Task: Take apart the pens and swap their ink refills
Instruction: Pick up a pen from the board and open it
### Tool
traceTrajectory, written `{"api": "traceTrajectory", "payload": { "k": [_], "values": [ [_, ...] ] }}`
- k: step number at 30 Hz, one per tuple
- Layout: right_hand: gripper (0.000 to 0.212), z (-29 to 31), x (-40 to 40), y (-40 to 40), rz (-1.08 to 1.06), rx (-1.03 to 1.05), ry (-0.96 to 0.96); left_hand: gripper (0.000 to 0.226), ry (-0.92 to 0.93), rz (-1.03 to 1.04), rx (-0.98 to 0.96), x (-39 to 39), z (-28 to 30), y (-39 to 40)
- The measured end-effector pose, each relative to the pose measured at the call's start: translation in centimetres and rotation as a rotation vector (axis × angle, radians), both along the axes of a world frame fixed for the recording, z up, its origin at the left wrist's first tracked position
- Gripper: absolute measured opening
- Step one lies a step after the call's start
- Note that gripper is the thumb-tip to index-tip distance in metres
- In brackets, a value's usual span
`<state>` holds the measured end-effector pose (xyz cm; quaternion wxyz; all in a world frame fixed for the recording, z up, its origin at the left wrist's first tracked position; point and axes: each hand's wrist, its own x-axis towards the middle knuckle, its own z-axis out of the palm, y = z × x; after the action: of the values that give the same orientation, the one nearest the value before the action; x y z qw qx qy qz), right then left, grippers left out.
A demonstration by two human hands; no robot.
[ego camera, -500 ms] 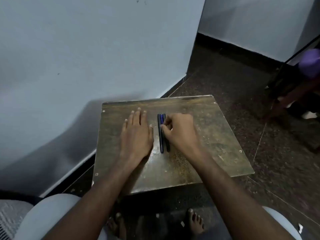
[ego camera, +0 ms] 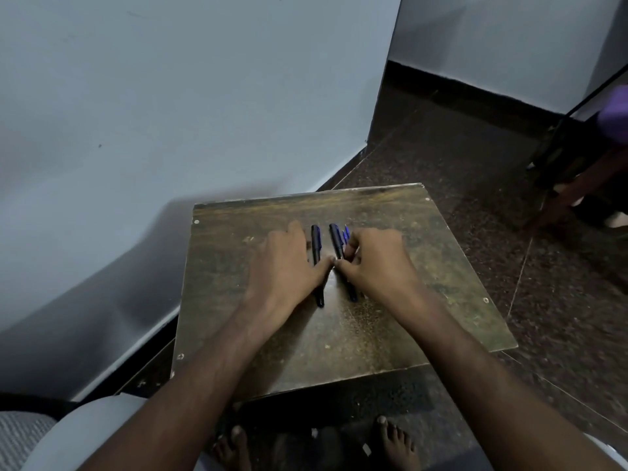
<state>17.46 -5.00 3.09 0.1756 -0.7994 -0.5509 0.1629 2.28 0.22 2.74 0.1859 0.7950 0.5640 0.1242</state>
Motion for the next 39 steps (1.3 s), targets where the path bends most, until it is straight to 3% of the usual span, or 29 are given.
{"api": "traceTrajectory", "payload": {
  "k": [5,8,12,16,21,24,26,35,39],
  "values": [
    [0.021,0.0,-0.2,-0.2,0.024,0.027,-0.005,0.033,0.080,0.034,0.022,0.5,0.2,0.4],
    [0.024,0.1,-0.7,-0.3,0.060,0.022,-0.022,0.032,0.079,0.046,-0.015,0.1,0.4,0.8],
    [0.026,0.6,-0.6,-0.1,0.029,0.126,0.039,0.018,-0.259,0.080,-0.186,-1.1,0.5,0.8],
    [0.033,1.6,-1.3,0.2,-0.046,0.163,0.356,0.014,-0.490,0.095,-0.185,-1.1,1.1,0.1],
    [0.039,1.6,-2.0,0.7,-0.130,0.112,0.475,0.007,-0.576,-0.010,-0.173,-1.0,1.6,-0.2],
    [0.033,1.3,-2.0,0.6,-0.189,0.071,0.922,0.006,-0.662,0.002,-0.194,-1.3,1.6,0.6],
    [0.032,1.1,-1.9,0.3,-0.152,0.074,1.017,0.004,-0.711,0.041,-0.222,-1.7,1.4,1.1],
    [0.036,2.3,-4.0,-0.5,-0.082,0.175,0.788,0.012,-1.152,0.176,-0.565,-0.6,1.4,1.0],
    [0.033,2.9,-4.3,-1.1,-0.010,0.219,0.666,0.008,-1.261,0.249,-0.632,-0.6,1.7,1.1]
  ]
}}
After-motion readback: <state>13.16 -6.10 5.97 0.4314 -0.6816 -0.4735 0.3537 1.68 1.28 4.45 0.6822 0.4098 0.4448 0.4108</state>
